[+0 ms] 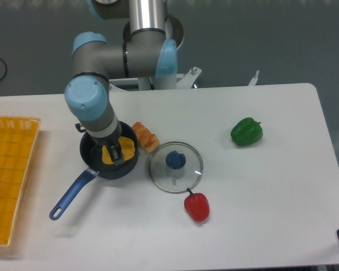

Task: Place the yellow pepper in the pot
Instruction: 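Carry the yellow pepper over to the dark blue saucepan, then lower the yellow pepper into the saucepan and open the gripper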

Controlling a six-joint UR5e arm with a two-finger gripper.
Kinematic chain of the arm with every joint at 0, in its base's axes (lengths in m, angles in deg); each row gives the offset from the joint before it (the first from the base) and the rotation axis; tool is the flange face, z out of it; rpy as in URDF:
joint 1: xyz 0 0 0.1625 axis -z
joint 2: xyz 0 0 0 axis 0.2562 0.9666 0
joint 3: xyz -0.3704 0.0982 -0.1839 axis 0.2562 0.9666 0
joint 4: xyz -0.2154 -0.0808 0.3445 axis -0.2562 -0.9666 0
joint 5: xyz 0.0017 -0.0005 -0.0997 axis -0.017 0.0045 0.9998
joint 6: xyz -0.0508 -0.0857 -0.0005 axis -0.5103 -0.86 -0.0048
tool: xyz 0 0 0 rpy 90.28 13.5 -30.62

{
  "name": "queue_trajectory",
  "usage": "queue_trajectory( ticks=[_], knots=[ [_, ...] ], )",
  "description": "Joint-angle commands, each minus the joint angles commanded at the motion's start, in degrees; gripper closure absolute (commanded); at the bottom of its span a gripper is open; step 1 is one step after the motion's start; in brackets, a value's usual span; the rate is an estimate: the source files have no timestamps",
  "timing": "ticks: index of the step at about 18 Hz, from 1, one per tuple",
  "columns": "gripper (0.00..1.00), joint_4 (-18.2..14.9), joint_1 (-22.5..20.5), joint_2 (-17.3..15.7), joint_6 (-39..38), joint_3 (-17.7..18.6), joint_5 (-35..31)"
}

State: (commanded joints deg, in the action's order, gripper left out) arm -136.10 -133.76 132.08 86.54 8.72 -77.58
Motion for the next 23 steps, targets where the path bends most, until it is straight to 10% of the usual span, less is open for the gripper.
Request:
queue_trajectory(
  ticks=[23],
  knots=[
    [0.42, 0.2, 4.1, 4.2, -1.9, 2.8, -5.9]
  ],
)
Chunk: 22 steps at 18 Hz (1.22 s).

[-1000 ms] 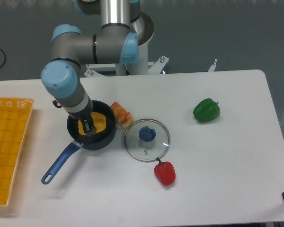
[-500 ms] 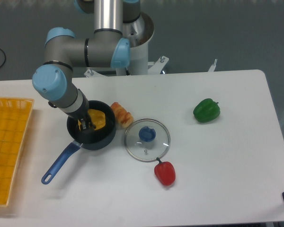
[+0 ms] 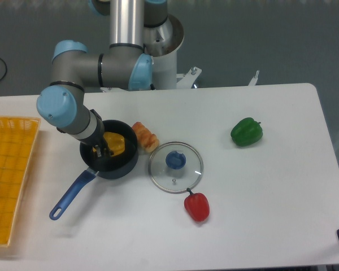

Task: Place the yellow pepper in the pot
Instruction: 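Lower the yellow pepper into the saucepan and open the gripper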

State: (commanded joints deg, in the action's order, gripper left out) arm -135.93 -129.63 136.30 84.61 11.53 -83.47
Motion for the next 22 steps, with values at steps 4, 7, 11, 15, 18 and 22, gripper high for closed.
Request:
queue_trajectory(
  ticks=[4, 7, 11, 15, 18, 22],
  knots=[
    [0.39, 0.5, 0.3, 0.9, 0.1, 0.4, -0.3],
    [0.39, 1.6, 0.8, 1.3, 0.0, 0.6, -1.4],
    [0.36, 1.6, 0.9, 1.7, 0.0, 0.7, -1.4],
    [0.27, 1.7, 1.1, 2.0, 0.1, 0.8, -1.4],
    [0.08, 1.7, 1.1, 2.0, 0.3, 0.7, -1.4],
    [0.0, 1.8, 1.0, 1.7, 0.4, -0.3, -1.6]
  ],
)
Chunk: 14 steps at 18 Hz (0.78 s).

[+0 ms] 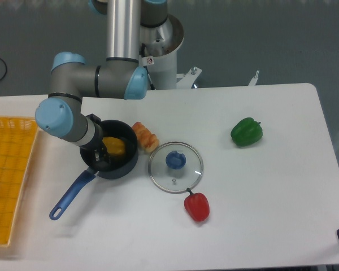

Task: Place the yellow pepper in the pot
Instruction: 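Lower the yellow pepper into the saucepan and open the gripper, then raise the gripper up out of the saucepan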

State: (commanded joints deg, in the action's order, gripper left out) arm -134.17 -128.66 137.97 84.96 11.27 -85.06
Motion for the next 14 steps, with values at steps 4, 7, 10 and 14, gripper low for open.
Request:
queue_trajectory(
  ticks=[4, 7, 10, 14],
  knots=[
    [0.0, -0.4, -1.5, -3.0, -0.2, -2.9, 0.5],
    [0.0, -0.1, -4.8, -5.0, 0.2, -4.4, 4.2],
    [0.0, 0.8, -8.0, -5.6, 0.4, -6.8, 7.2],
    [0.0, 1.0, -10.0, -5.7, 0.8, -8.1, 8.2]
  ],
)
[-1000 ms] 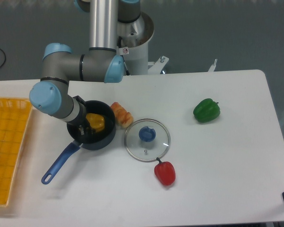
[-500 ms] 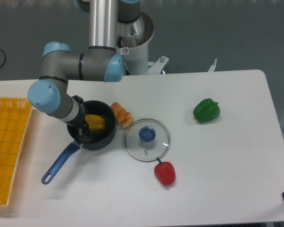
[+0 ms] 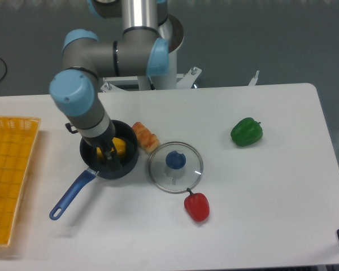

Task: Place the yellow pepper in the pot
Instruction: 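Raise the gripper up out of the saucepan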

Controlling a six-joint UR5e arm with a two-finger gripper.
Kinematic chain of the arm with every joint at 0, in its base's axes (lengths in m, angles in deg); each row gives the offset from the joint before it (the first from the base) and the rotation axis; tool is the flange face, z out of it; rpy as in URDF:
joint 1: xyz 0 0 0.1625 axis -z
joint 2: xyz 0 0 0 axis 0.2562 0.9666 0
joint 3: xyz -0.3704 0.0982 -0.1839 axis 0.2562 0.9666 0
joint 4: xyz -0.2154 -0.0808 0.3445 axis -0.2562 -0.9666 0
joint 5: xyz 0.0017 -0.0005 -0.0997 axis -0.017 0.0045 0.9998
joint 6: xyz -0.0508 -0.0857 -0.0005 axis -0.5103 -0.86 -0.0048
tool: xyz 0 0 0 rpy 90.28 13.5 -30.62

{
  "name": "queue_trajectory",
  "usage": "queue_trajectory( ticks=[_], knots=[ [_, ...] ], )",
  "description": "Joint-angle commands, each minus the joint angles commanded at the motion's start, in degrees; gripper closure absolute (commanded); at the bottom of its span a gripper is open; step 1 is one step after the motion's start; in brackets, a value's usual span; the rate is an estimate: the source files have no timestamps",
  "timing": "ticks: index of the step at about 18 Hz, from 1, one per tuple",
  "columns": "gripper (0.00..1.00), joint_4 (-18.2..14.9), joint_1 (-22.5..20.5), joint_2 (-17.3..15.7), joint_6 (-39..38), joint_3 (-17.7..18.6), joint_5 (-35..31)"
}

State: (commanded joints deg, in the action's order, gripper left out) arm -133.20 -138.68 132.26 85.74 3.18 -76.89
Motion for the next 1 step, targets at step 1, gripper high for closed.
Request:
queue_trajectory(
  ticks=[1],
  knots=[
    [0.0, 0.0, -0.2, 0.0, 0.5, 0.0, 0.1]
  ],
)
